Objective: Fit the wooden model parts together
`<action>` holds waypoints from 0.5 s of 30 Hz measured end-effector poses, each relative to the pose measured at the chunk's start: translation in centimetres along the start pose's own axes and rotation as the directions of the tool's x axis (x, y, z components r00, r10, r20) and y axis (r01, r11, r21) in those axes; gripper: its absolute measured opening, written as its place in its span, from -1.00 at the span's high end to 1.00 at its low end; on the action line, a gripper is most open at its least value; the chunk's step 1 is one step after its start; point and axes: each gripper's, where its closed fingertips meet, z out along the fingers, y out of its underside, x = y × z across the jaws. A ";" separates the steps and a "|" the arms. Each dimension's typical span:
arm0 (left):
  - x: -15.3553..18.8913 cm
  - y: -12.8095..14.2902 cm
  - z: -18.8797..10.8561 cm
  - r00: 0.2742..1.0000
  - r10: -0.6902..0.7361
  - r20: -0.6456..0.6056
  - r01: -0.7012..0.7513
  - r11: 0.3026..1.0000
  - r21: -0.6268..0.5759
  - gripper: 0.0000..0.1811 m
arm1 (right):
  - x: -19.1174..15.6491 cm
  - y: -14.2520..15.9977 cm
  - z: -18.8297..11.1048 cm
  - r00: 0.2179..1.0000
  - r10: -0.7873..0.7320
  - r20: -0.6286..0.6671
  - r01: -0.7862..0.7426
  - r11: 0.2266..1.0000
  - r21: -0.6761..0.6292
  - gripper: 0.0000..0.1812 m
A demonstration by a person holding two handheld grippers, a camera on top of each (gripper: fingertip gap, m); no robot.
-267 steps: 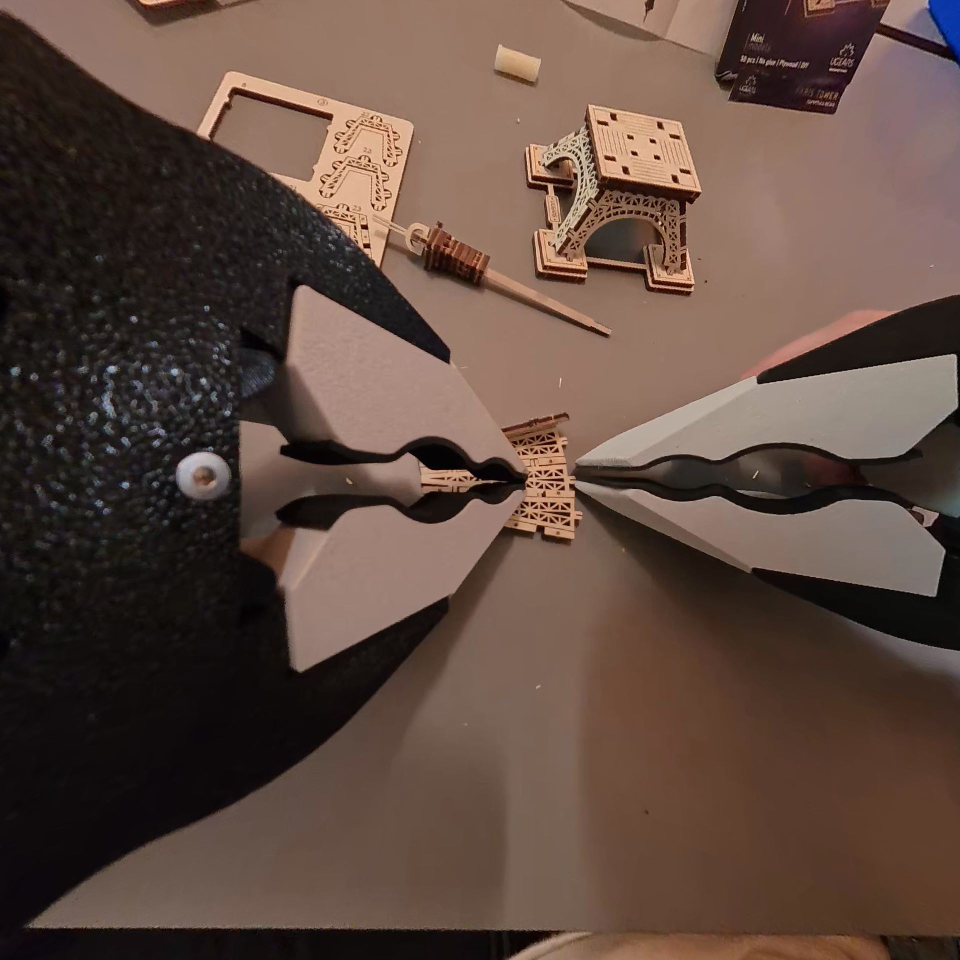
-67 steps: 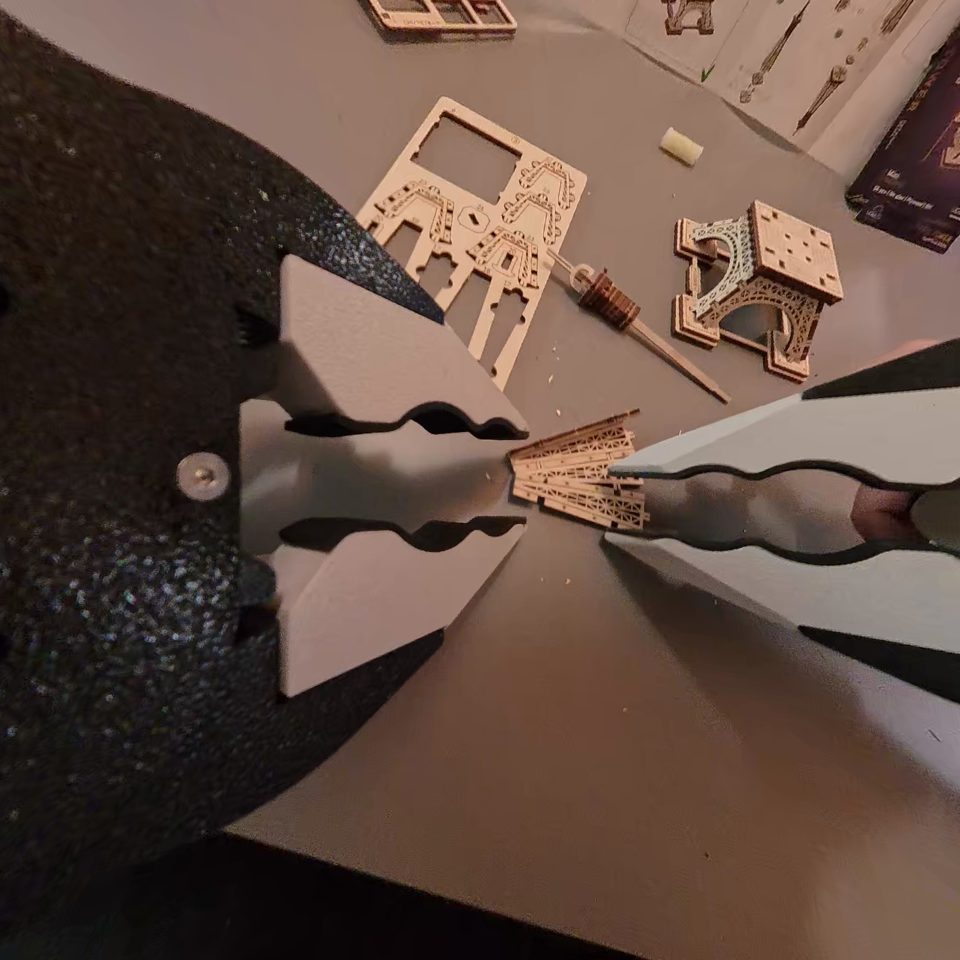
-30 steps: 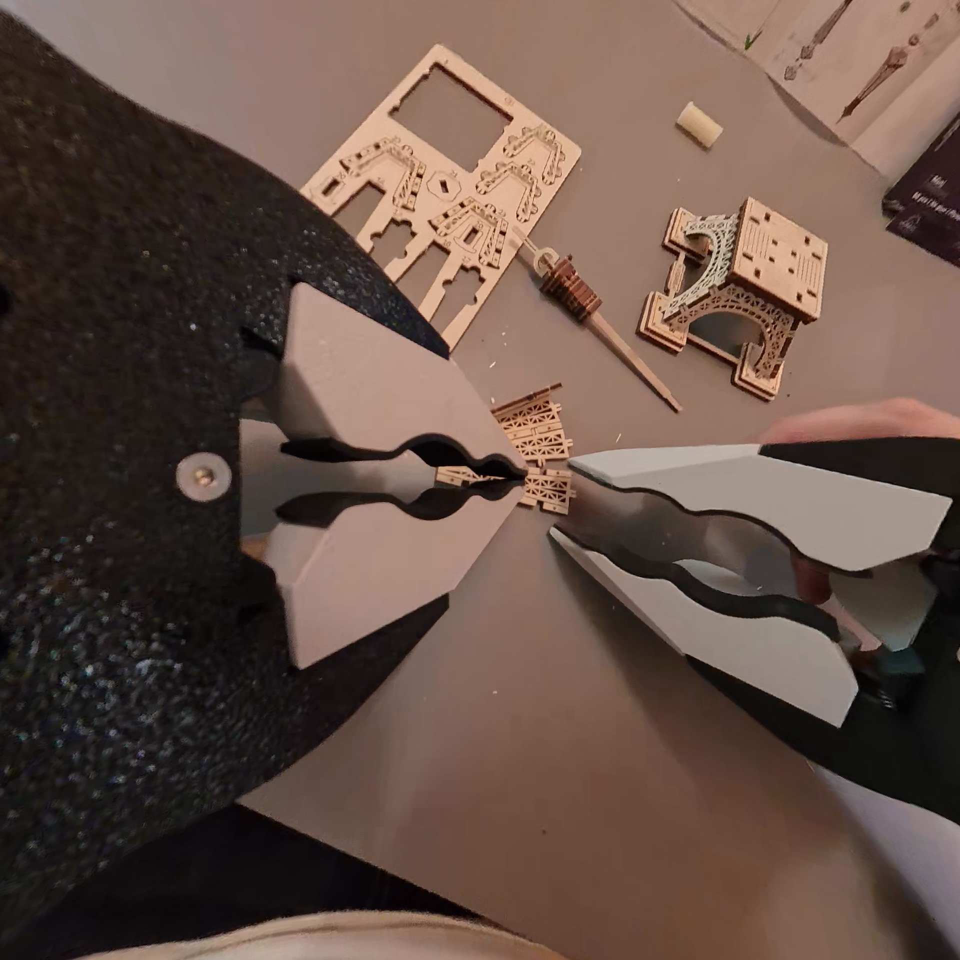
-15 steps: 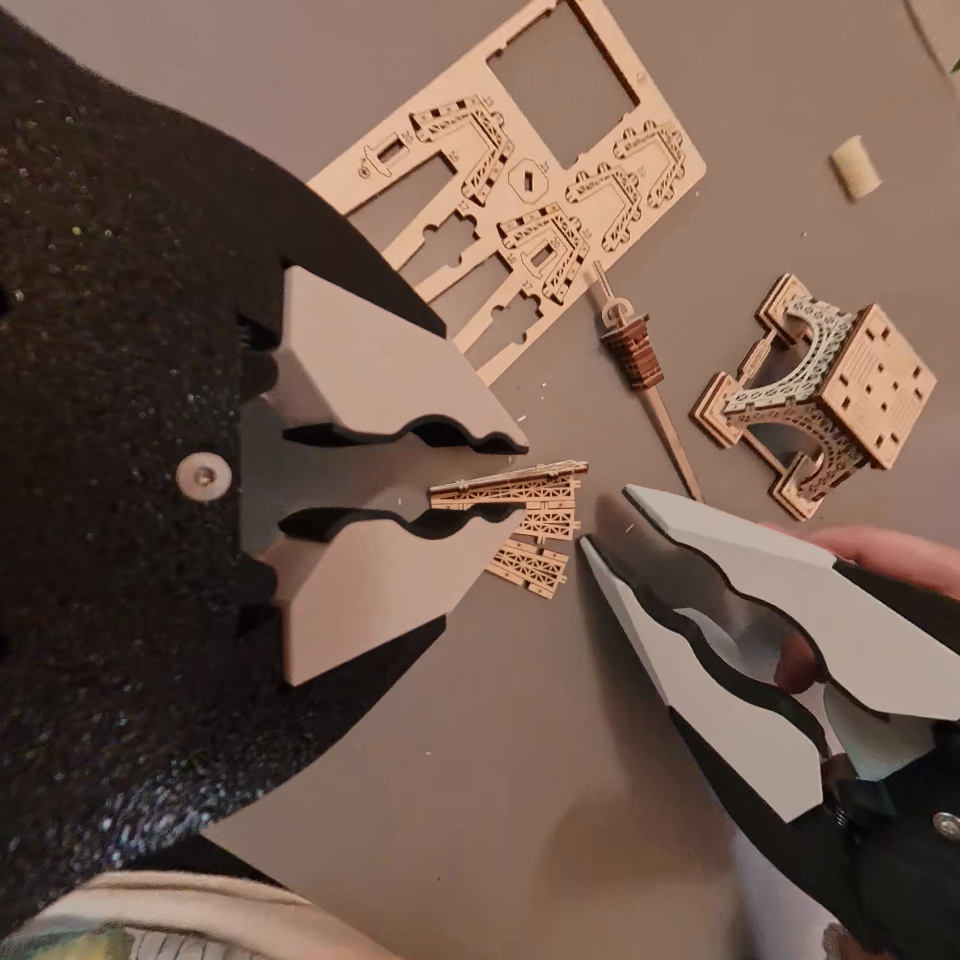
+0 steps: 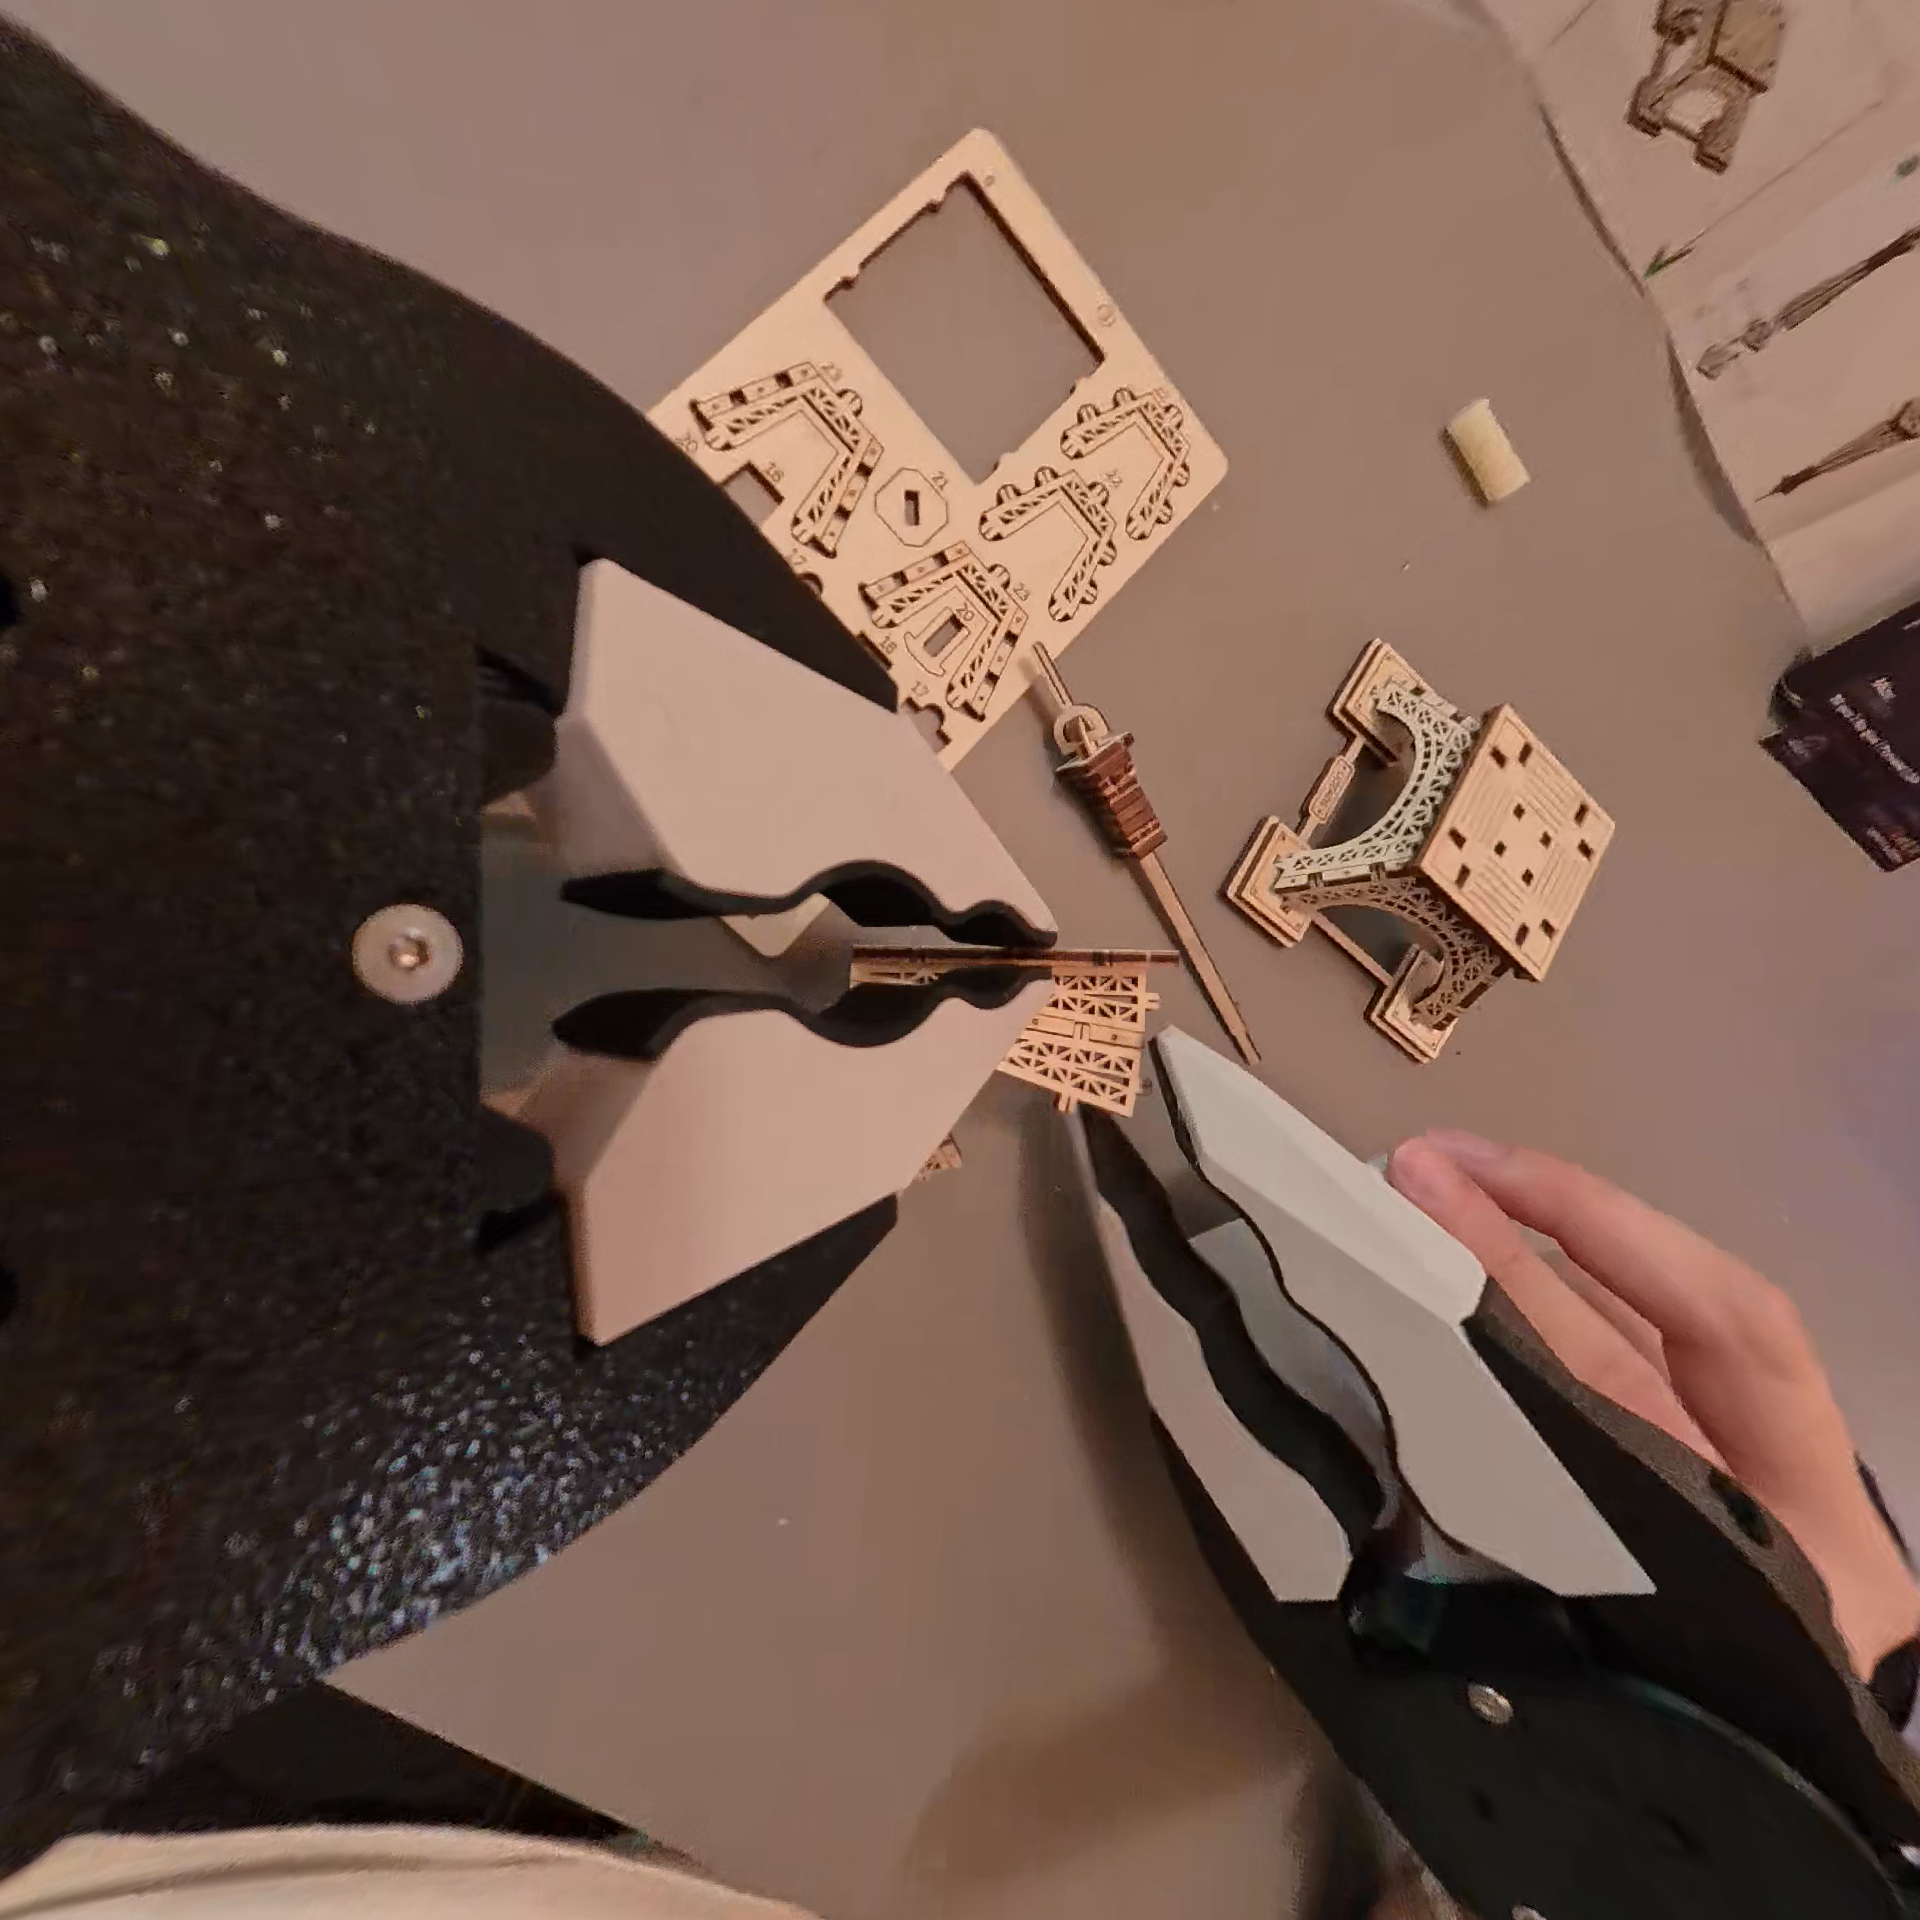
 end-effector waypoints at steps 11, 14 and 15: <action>1.2 1.3 0.8 0.999 0.028 -0.039 -0.029 0.999 -0.034 0.99 | -1.5 -0.8 -0.2 0.999 -0.009 0.040 0.006 0.998 0.062 0.93; 1.3 1.5 1.0 0.996 0.071 -0.044 -0.073 0.997 -0.039 0.99 | -1.9 -0.7 -0.1 0.998 -0.004 0.064 0.000 0.998 0.064 0.94; 1.3 1.6 1.1 0.996 0.082 -0.046 -0.084 0.996 -0.041 0.99 | -2.0 -0.6 -0.1 0.997 0.003 0.072 -0.008 0.998 0.065 0.93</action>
